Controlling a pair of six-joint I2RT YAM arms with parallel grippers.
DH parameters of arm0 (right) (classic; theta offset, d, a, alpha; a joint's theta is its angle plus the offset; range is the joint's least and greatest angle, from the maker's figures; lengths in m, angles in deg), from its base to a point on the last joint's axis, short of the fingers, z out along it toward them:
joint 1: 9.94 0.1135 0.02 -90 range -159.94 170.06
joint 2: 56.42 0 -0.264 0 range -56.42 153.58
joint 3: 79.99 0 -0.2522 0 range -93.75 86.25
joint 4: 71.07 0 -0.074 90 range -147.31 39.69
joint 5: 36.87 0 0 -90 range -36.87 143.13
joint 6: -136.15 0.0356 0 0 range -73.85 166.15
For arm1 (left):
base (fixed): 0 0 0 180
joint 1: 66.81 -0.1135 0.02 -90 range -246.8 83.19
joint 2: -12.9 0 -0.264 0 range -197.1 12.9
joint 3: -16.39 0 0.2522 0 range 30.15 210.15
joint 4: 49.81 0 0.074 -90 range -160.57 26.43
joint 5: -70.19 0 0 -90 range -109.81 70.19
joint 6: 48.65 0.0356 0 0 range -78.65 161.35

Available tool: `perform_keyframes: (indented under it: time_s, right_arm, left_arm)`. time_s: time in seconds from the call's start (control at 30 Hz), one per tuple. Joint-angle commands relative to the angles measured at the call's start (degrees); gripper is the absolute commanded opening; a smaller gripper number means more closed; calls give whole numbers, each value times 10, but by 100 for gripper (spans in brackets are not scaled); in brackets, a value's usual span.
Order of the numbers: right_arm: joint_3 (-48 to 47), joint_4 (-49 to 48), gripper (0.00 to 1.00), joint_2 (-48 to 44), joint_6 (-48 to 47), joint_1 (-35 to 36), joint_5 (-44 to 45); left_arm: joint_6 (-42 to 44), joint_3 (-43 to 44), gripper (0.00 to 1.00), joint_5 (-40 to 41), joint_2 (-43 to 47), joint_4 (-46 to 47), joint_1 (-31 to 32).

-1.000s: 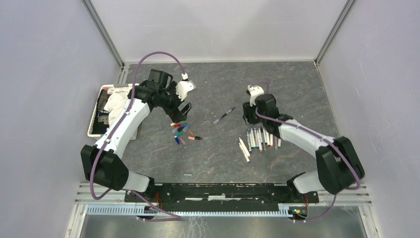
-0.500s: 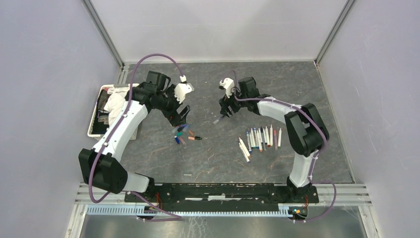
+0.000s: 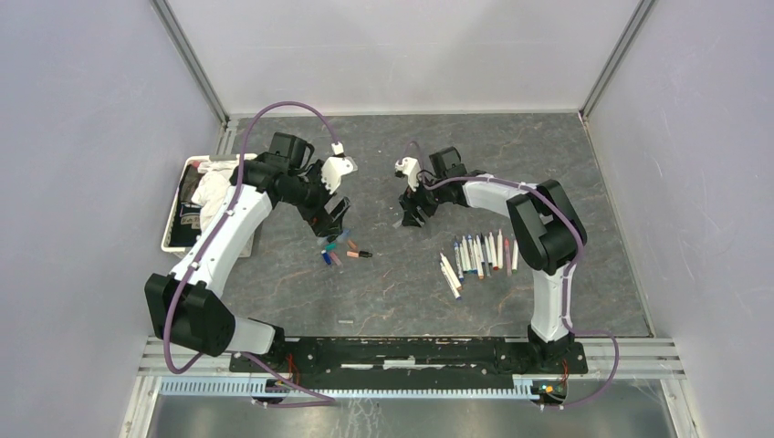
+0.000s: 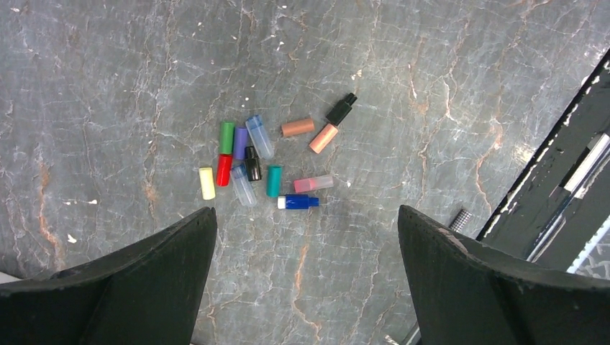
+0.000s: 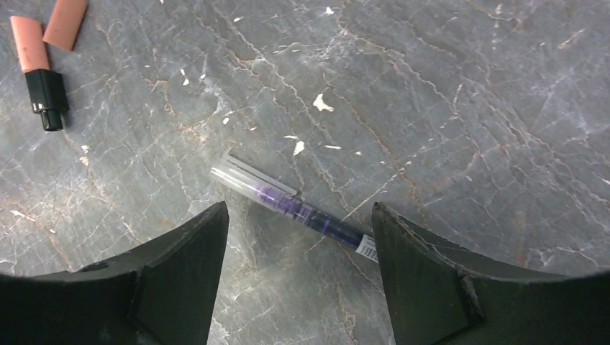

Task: Open the pen caps
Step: Pick up the pen from the center of the board.

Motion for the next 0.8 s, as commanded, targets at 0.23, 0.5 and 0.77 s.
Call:
perform_keyframes:
  time_s: [0.23,0.5,0.77]
  right_arm:
    - [89,-10,73,-55,-18,1,-8]
    - [169,-55,56,-111,5,3,49]
    - [198,-81,24,-125,16,16,108]
  left_arm:
    - [25,24,100,-38,8,-12,-3]
    - [25,28,100,-48,7,-17,-3]
    - [26,24,100,-55,7,-19,-3]
